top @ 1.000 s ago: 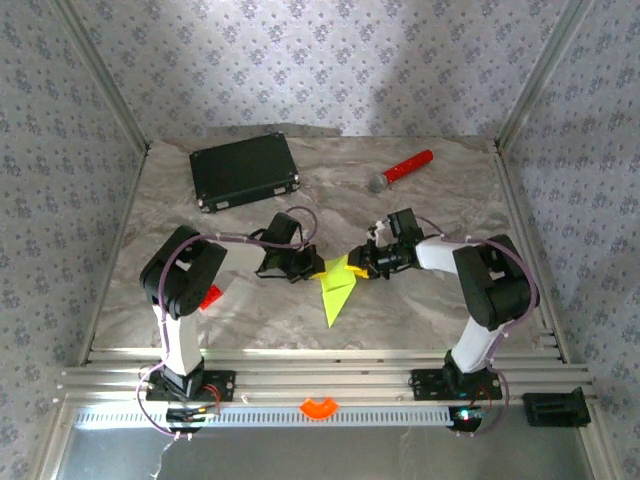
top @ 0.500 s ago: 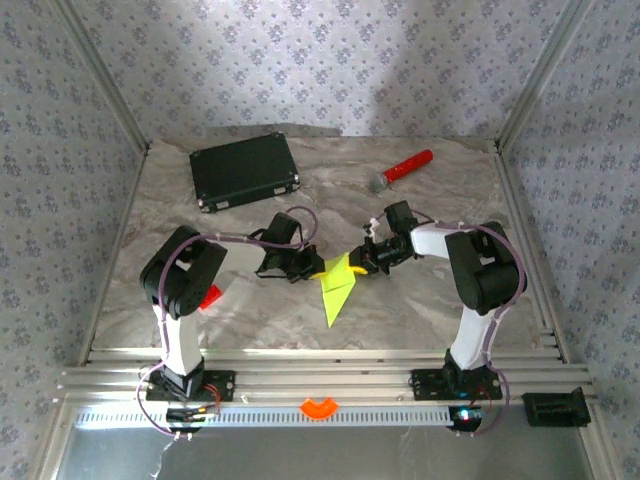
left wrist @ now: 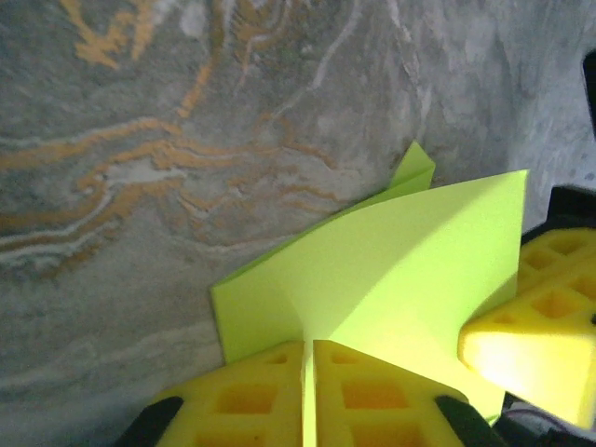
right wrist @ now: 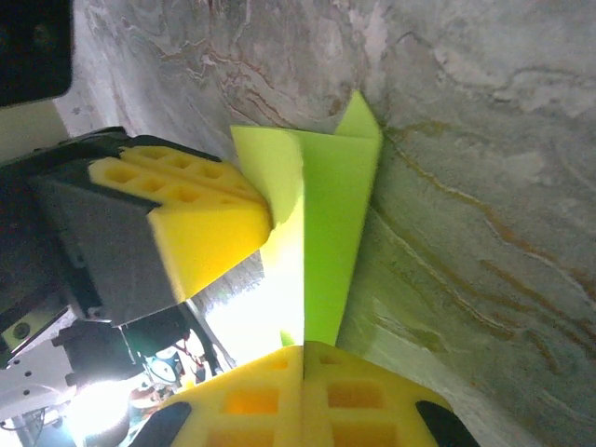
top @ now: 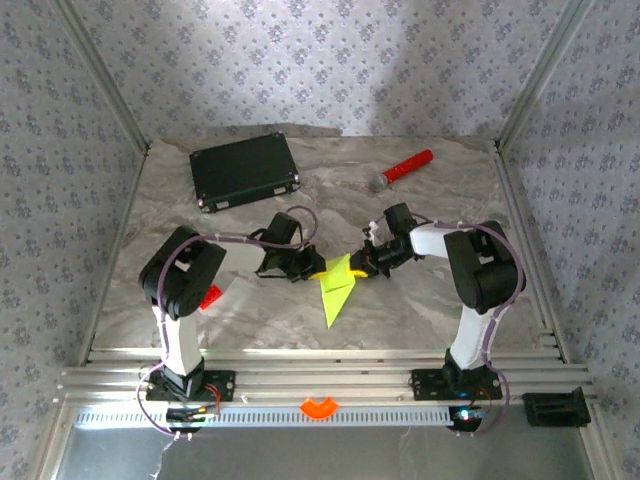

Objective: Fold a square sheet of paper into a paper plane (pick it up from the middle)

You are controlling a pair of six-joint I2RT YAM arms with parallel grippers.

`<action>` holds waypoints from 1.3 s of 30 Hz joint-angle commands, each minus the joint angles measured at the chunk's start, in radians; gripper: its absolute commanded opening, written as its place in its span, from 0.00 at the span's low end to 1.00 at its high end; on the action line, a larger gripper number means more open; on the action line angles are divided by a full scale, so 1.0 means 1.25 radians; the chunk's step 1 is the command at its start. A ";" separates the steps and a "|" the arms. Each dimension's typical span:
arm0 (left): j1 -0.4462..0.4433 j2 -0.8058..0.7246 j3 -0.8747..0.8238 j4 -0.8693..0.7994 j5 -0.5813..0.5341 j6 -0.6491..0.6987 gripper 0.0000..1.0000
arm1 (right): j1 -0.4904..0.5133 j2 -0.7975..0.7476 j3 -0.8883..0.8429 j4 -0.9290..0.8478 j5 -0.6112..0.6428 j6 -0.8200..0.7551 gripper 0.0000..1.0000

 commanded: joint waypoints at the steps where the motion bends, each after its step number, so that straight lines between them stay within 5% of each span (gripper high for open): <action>1: -0.003 -0.072 -0.013 -0.034 -0.023 0.023 0.23 | -0.009 -0.047 -0.037 0.053 0.030 0.077 0.00; 6: -0.009 -0.182 -0.024 -0.091 -0.112 0.098 0.37 | -0.012 -0.138 -0.138 0.206 0.116 0.267 0.00; 14: -0.138 -0.281 -0.005 -0.245 -0.349 0.320 0.37 | -0.009 -0.199 -0.295 0.431 0.246 0.529 0.00; 24: -0.367 -0.207 0.082 -0.388 -0.641 0.499 0.49 | -0.010 -0.208 -0.282 0.399 0.240 0.524 0.00; 39: -0.452 -0.078 0.167 -0.451 -0.800 0.583 0.53 | 0.006 -0.252 -0.274 0.385 0.247 0.534 0.00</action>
